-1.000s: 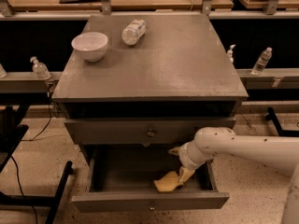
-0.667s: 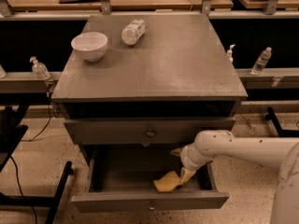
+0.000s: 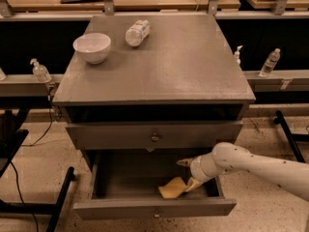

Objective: Pick sponge from middle drawer and place on counter

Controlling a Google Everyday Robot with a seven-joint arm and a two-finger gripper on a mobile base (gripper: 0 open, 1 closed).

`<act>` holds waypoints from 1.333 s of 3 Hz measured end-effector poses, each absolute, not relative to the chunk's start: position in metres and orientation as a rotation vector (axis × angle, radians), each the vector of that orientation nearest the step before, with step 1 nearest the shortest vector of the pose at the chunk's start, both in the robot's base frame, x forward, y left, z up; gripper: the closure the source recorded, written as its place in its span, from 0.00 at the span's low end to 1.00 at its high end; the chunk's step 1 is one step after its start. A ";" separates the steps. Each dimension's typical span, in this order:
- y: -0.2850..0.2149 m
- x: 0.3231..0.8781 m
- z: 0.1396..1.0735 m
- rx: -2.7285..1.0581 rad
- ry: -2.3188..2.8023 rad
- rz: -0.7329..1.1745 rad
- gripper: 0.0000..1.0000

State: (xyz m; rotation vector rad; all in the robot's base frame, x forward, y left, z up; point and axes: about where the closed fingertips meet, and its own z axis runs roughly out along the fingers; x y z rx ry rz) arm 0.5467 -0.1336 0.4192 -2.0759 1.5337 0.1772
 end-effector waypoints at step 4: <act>-0.124 0.531 0.377 -2.237 1.455 0.285 0.28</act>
Offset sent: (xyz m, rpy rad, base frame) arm -0.0164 0.0066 -0.0380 -0.0543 0.0643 0.1259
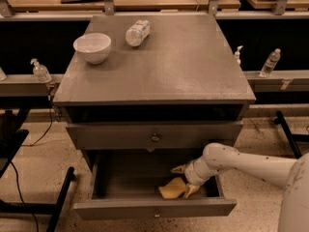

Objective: Pick sponge from middle drawer and place on counter

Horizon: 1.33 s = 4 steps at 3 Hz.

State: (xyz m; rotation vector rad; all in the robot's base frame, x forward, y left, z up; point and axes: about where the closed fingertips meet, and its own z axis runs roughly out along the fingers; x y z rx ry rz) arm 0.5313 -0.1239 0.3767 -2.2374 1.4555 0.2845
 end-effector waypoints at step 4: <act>-0.119 0.535 0.365 -2.295 1.447 0.336 0.96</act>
Offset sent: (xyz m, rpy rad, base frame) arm 0.0054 0.0073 -0.0212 -0.0836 0.0688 0.0552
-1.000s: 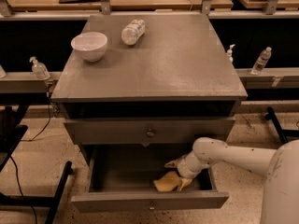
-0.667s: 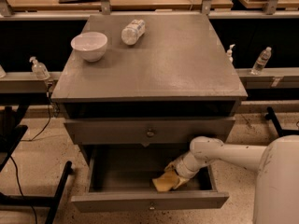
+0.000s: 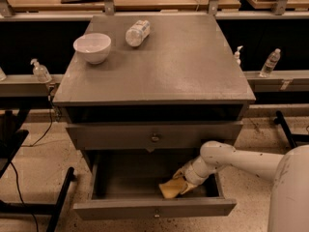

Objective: Pick sponge from middle drawer and place on counter

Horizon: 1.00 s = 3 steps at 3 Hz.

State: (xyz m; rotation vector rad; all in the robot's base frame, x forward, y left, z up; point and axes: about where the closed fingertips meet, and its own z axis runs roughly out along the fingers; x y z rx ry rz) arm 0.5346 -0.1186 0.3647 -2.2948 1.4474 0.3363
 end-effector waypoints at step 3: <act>-0.119 0.519 0.501 -1.844 1.172 0.287 1.00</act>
Offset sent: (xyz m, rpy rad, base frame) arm -0.0322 -0.1030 0.1764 0.5533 -0.3567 -0.2622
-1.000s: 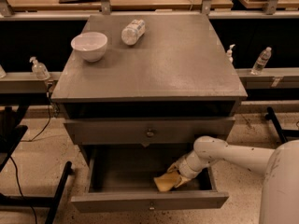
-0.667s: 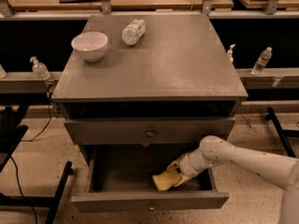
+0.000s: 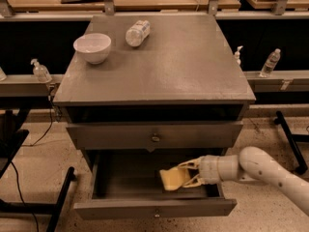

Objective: Pick sponge from middle drawer and place on counter

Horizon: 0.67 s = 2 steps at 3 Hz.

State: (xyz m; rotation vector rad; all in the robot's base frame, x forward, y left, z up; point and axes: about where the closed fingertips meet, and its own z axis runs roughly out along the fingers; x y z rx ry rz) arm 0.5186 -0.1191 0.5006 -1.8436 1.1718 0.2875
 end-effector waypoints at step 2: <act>-0.235 0.454 0.571 -1.601 1.272 0.161 1.00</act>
Offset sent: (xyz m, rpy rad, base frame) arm -0.1005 -0.1729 0.1102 0.1340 -0.0872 -0.3189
